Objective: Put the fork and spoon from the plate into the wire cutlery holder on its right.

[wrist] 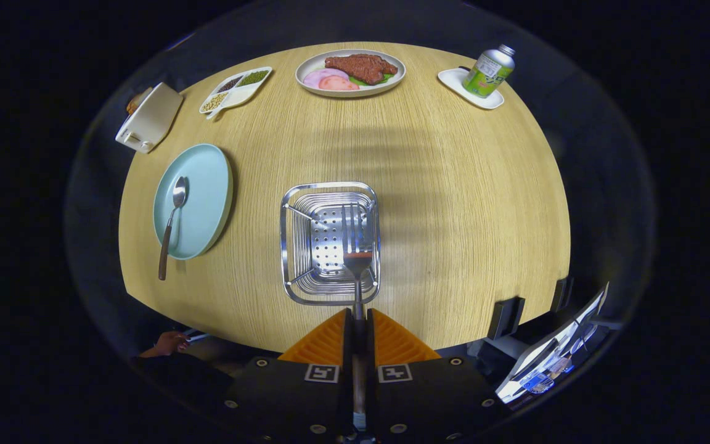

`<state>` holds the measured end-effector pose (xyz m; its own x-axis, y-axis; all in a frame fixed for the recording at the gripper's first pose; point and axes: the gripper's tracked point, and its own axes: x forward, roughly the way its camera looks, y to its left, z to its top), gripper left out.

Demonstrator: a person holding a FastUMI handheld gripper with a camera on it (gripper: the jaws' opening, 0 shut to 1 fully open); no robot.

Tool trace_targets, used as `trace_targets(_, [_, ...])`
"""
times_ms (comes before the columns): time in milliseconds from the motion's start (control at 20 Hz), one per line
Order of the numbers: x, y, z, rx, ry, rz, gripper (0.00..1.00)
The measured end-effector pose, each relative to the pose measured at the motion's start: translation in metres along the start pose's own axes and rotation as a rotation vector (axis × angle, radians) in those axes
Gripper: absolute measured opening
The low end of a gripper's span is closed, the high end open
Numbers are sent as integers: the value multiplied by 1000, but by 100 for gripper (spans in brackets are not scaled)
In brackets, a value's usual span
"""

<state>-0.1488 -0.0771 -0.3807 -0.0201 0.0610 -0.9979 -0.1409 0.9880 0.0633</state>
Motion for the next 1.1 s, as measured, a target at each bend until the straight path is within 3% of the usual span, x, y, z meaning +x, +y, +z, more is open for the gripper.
trace_targets(450, [-42, -10, 32, 49, -163, -18, 21])
trace_targets(600, [-60, -8, 44, 66, -222, -23, 34])
trace_targets(750, [-80, 15, 61, 85, -305, 35, 41])
trace_targets(850, [-91, 35, 73, 80, -360, 76, 48])
trace_targets(900, [-96, 46, 79, 73, -380, 93, 60])
trace_targets(1000, [-99, 70, 84, 66, -403, 130, 74])
trace_targets(1100, [-99, 96, 86, 64, -408, 161, 83])
